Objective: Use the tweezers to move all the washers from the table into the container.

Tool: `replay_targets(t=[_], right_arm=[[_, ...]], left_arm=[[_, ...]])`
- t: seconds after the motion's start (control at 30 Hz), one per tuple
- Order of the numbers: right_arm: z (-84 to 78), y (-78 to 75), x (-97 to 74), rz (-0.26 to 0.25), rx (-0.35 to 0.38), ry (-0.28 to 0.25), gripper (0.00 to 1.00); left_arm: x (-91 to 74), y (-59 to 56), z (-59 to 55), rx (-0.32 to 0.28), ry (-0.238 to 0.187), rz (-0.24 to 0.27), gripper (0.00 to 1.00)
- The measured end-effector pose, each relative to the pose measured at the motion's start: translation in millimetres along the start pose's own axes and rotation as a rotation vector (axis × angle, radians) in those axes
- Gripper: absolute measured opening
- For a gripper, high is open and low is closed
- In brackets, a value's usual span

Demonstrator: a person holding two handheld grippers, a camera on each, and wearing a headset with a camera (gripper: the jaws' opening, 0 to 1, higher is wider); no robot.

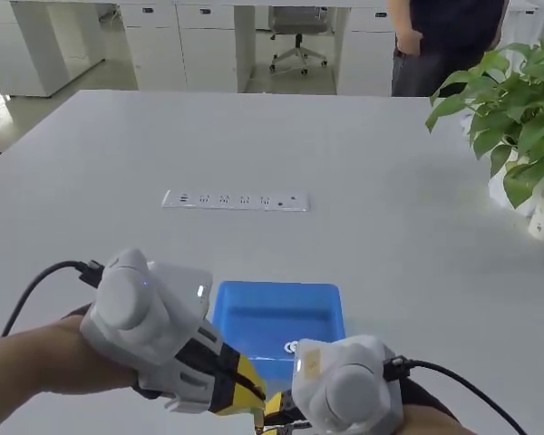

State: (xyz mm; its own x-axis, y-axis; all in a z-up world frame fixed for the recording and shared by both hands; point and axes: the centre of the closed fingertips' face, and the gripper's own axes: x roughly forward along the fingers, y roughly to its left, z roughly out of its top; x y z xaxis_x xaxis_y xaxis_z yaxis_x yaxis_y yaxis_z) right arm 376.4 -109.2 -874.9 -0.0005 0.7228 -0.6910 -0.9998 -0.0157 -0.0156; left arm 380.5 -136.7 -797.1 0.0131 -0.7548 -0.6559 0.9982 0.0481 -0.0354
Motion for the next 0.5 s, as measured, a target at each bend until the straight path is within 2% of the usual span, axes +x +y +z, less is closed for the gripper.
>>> replay_targets(t=[0.5], right_arm=[[-1.0, -0.5, -0.7, -0.003, 0.040, 0.000, 0.09]], left_arm=[[1.2, 0.6, 1.4, 0.001, -0.001, -0.001, 0.05]])
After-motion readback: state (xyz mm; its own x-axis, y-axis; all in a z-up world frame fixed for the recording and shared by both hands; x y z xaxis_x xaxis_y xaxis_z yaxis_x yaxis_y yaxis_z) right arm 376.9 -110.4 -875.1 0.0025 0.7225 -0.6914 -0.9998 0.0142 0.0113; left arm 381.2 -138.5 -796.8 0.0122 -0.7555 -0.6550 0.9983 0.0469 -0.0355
